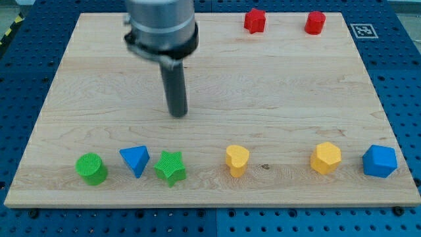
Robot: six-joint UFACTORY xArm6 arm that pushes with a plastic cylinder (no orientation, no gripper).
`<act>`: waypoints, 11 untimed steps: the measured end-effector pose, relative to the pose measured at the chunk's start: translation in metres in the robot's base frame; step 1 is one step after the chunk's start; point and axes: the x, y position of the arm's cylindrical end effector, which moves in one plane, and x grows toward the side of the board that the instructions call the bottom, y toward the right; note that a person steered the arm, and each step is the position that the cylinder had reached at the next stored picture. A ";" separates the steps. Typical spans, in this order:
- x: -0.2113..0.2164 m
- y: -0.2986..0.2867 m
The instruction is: Slide the red star vertically above the yellow heart
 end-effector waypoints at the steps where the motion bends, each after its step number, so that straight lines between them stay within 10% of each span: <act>1: -0.086 0.019; 3: -0.245 0.104; 6: -0.246 0.209; 11: -0.202 0.155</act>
